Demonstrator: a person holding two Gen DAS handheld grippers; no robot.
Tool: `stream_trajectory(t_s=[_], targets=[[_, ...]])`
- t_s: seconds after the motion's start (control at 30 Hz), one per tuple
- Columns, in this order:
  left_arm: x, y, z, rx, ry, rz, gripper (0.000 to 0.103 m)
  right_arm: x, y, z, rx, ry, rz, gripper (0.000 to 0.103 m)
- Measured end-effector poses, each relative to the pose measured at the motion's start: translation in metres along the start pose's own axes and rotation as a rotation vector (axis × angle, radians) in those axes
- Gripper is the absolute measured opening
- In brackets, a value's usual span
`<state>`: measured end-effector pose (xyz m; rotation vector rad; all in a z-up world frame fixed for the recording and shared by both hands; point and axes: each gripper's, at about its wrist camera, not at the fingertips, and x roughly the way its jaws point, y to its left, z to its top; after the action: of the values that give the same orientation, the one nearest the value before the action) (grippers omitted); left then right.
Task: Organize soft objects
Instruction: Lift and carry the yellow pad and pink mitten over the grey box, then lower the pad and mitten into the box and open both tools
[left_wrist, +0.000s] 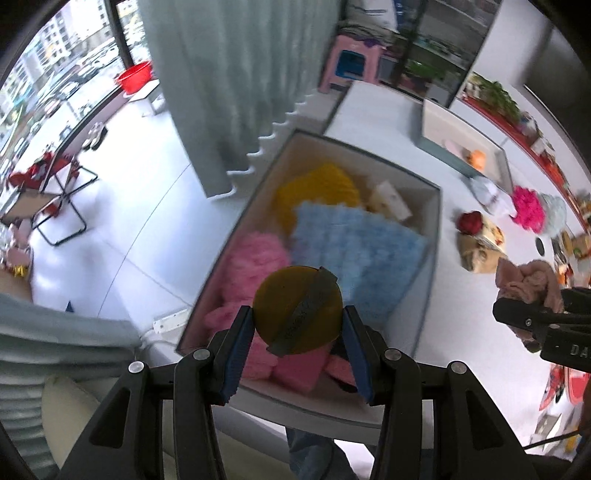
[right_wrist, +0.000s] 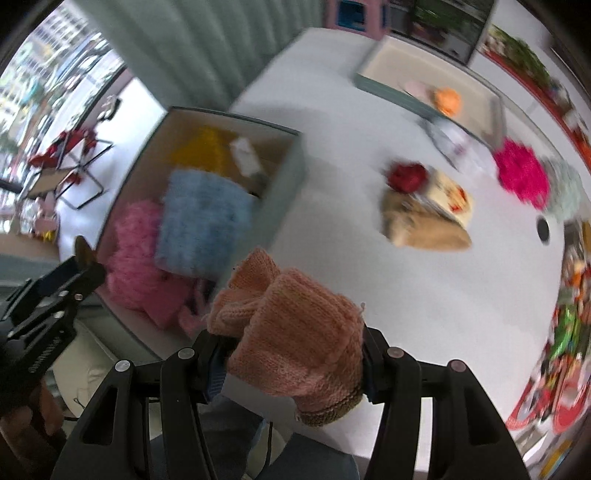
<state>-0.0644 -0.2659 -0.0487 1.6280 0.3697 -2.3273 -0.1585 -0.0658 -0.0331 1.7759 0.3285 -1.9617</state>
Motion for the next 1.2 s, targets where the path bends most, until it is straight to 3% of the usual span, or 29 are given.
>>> stream_trajectory(t_s=[0.43, 1.2], targets=[[0.019, 0.022, 0.009, 0.032, 0.038, -0.004, 0.05, 0.014, 0.083, 0.031, -0.115, 0.014, 0.034, 0.06], [0.044, 0.015, 0.018, 0.109, 0.096, -0.048, 0.05, 0.03, 0.086, 0.036, -0.055, 0.049, 0.003, 0.06]])
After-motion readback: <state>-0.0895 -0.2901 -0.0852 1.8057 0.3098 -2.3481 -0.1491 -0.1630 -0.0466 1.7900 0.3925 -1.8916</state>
